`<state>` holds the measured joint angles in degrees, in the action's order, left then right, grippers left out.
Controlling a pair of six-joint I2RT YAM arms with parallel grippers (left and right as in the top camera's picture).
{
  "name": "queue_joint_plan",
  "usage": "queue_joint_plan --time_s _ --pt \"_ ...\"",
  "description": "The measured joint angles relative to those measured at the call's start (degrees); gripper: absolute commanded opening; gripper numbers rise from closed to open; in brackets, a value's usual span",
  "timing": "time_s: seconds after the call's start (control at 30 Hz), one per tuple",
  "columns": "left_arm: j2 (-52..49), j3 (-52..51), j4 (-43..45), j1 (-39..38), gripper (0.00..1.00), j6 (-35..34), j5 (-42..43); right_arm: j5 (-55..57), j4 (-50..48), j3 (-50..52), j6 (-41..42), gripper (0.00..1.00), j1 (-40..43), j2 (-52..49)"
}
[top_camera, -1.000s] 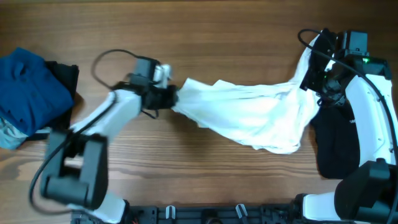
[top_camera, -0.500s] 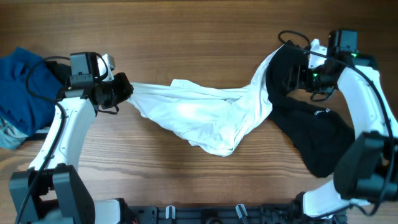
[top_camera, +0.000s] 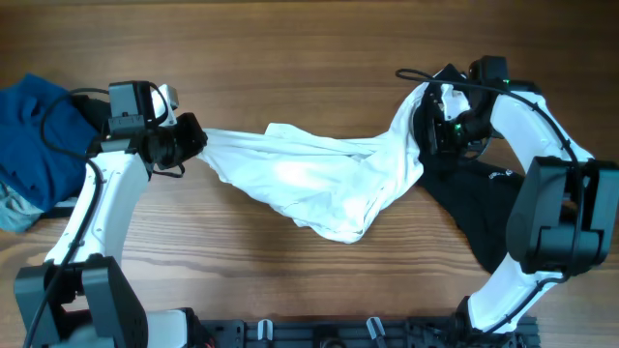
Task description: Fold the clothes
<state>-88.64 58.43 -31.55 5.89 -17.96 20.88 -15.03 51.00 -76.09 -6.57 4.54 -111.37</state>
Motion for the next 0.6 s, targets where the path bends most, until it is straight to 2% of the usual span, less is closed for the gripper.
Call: queue_joint_plan --time_s 0.13,0.23,0.33,0.4,0.43,0.53,0.6 --pt "0.00 0.00 0.00 0.00 0.04 0.00 -0.13 7.10 1.79 -0.96 8.70 0.04 2.34 0.24" --pt "0.00 0.00 0.04 0.02 0.04 -0.02 -2.12 12.81 3.52 -4.44 16.39 0.06 8.87 1.90" --pt "0.00 0.00 0.33 0.42 0.04 -0.02 -3.91 14.95 4.02 -8.46 21.07 0.05 16.09 3.85" --pt "0.00 0.00 0.74 0.98 0.04 -0.02 -4.83 15.91 4.20 -11.10 22.56 0.08 22.62 5.88" --pt "0.00 0.00 0.98 1.11 0.04 -0.02 -5.18 16.20 4.92 -11.67 23.56 0.11 24.72 6.47" --pt "0.00 0.00 1.16 1.31 0.04 -0.02 -5.70 17.27 8.24 -11.87 27.28 0.33 29.00 7.19" --pt "0.00 0.00 1.16 1.31 0.04 -0.02 -5.99 17.62 8.92 -11.85 28.96 0.43 29.29 7.19"
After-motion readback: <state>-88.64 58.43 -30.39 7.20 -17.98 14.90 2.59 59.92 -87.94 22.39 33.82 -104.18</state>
